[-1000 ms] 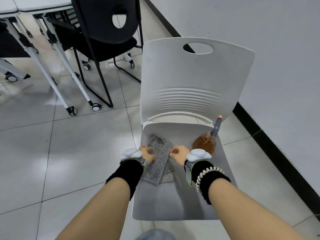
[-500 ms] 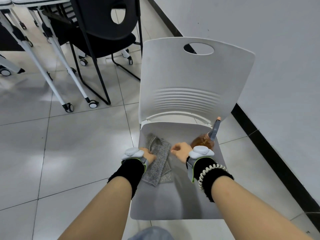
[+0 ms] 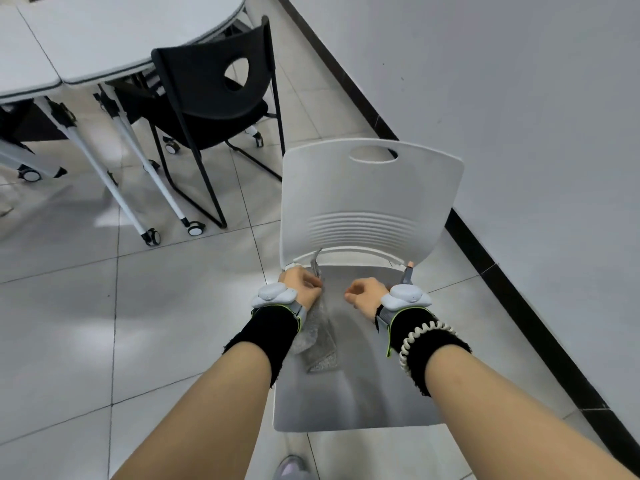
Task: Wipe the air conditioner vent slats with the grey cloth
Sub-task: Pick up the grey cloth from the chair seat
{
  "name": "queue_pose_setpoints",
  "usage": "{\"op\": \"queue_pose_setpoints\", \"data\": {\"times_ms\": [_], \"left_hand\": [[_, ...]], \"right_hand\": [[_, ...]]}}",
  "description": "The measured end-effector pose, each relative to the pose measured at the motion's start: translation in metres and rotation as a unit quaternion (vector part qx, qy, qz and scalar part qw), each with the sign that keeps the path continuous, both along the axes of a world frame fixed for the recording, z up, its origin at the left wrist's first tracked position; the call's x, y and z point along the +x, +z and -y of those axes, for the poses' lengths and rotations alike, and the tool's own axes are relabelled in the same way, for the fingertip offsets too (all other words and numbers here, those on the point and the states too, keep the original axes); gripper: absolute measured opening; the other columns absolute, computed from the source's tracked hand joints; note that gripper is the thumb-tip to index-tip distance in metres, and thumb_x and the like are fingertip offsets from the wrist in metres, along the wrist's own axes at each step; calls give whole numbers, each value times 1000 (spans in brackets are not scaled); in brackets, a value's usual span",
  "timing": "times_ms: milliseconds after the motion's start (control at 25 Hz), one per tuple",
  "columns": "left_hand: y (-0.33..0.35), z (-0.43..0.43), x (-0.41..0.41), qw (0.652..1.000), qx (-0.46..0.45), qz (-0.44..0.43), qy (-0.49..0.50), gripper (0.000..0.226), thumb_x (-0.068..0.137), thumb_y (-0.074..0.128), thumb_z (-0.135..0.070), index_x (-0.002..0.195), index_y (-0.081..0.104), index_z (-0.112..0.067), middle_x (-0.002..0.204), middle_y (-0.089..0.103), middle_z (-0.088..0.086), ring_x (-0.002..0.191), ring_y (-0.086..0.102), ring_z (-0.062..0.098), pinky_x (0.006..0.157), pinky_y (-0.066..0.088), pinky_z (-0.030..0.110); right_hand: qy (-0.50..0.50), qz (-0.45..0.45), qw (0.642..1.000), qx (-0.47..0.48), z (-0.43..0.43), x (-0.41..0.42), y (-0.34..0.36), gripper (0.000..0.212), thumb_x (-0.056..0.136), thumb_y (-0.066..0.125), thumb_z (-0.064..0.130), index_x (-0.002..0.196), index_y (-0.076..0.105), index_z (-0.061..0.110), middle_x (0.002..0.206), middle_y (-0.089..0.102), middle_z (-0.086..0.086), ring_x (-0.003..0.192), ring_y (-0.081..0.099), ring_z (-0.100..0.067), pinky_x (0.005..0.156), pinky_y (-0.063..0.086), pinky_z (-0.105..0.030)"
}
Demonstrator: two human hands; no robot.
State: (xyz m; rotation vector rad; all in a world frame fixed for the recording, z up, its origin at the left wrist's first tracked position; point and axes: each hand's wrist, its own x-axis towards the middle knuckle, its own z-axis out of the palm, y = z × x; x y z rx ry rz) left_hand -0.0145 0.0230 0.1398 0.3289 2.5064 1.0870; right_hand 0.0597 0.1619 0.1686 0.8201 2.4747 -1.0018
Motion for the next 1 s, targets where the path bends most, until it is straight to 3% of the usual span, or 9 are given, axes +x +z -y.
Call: {"op": "queue_pose_setpoints", "data": {"times_ms": [120, 280, 400, 480, 600, 760, 880, 1000], "left_hand": [[68, -5, -10, 999, -4, 3, -33, 18, 68, 65, -5, 72, 77, -18, 68, 70, 6, 58, 60, 19, 54, 40, 16], [156, -15, -23, 996, -13, -16, -89, 22, 66, 62, -2, 69, 76, -18, 47, 56, -10, 41, 46, 3, 32, 30, 1], [219, -29, -32, 988, -20, -29, -148, 23, 67, 62, 0, 68, 76, -18, 48, 56, -12, 39, 49, 2, 33, 32, 0], [260, -41, -37, 981, -24, -40, -188, 27, 67, 62, -3, 59, 72, -26, 50, 58, -12, 43, 52, 2, 39, 39, 5], [311, -60, -42, 973, -4, -62, -223, 38, 65, 60, -4, 45, 66, -35, 49, 61, -14, 50, 54, 7, 48, 45, 12], [373, -84, -37, 960, 54, -100, -254, 40, 65, 60, -2, 46, 66, -37, 54, 64, -10, 51, 57, 7, 54, 47, 17], [412, -100, -30, 947, 94, -110, -287, 34, 66, 62, 0, 52, 65, -31, 49, 65, -13, 43, 56, -7, 47, 46, 11], [441, -117, -16, 931, 104, -118, -329, 31, 68, 64, 2, 59, 64, -28, 50, 67, -17, 48, 58, -6, 52, 50, 12]], "right_hand": [[-23, -28, 999, -1, -7, -6, 52, 18, 87, 59, 16, 99, 68, 5, 94, 69, -15, 89, 63, -27, 94, 50, -41], [-40, -66, 997, 0, -20, -17, 127, 18, 88, 58, 10, 100, 67, 1, 107, 70, -23, 92, 64, -32, 94, 50, -44], [-50, -100, 993, 23, -32, -20, 182, 26, 89, 57, 9, 114, 59, 4, 116, 65, -21, 98, 61, -31, 94, 48, -41], [-59, -134, 989, 29, -41, -19, 216, 39, 89, 55, 4, 127, 49, 8, 126, 57, -18, 107, 57, -32, 97, 44, -38], [-50, -168, 983, 53, -58, -18, 255, 49, 89, 48, -2, 135, 42, 15, 135, 51, -13, 107, 56, -30, 96, 44, -34], [-98, -201, 969, 105, -84, -11, 304, 28, 88, 56, 12, 116, 59, 17, 122, 64, -12, 108, 61, -31, 98, 49, -40], [-153, -250, 949, 118, -101, -1, 338, 13, 83, 64, 12, 96, 66, 11, 102, 72, -14, 95, 67, -31, 84, 53, -33], [-174, -267, 938, 137, -115, 15, 367, 17, 82, 67, 14, 98, 66, 11, 98, 72, -14, 87, 65, -30, 73, 46, -28]]}}
